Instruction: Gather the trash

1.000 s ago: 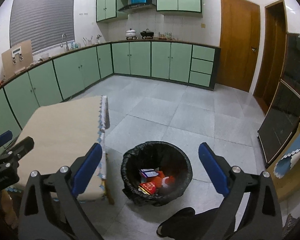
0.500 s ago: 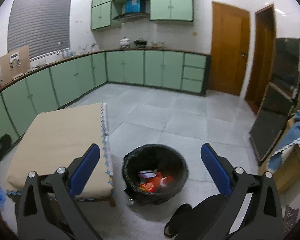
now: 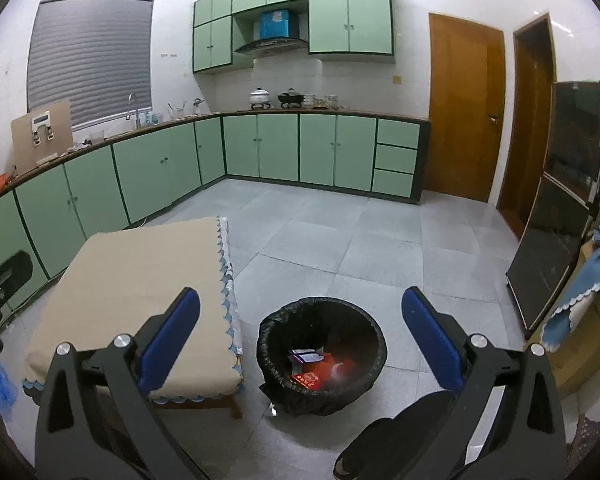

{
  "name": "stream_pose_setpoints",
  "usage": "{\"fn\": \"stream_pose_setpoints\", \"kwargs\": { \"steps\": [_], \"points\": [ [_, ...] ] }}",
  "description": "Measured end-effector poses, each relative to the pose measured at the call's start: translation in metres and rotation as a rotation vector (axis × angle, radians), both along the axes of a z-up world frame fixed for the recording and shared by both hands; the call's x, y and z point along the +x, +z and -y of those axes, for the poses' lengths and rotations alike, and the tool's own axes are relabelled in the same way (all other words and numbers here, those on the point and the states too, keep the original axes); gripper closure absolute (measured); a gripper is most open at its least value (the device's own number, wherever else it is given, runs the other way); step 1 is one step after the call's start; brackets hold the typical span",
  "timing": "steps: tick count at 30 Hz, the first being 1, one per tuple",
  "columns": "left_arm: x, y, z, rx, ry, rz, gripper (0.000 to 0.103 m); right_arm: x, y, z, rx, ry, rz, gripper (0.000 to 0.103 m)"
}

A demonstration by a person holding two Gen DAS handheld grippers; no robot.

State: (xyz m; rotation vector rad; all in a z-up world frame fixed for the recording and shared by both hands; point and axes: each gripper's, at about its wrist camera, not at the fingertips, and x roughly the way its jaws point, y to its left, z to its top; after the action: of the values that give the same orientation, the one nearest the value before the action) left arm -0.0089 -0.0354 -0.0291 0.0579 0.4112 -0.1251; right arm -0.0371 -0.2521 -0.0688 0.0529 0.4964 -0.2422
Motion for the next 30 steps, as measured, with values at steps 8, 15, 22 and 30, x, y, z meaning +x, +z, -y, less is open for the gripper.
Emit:
{"fn": "stream_pose_setpoints", "kwargs": {
  "steps": [8,15,22,30],
  "points": [
    [0.004,-0.004,0.003,-0.018,-0.013,0.007,0.006,0.009,-0.001,-0.004,-0.011,-0.003,0.003,0.005],
    [0.005,-0.004,0.002,-0.021,-0.008,-0.001,0.006,0.009,-0.003,-0.007,-0.026,-0.014,0.016,0.005],
    [0.004,-0.006,0.000,-0.030,0.000,-0.009,0.006,-0.003,0.000,-0.002,-0.009,-0.051,0.077,0.005],
    [-0.008,0.003,0.004,-0.015,0.025,0.030,0.006,-0.008,0.009,-0.005,-0.002,-0.062,0.123,0.005]
  ]
}}
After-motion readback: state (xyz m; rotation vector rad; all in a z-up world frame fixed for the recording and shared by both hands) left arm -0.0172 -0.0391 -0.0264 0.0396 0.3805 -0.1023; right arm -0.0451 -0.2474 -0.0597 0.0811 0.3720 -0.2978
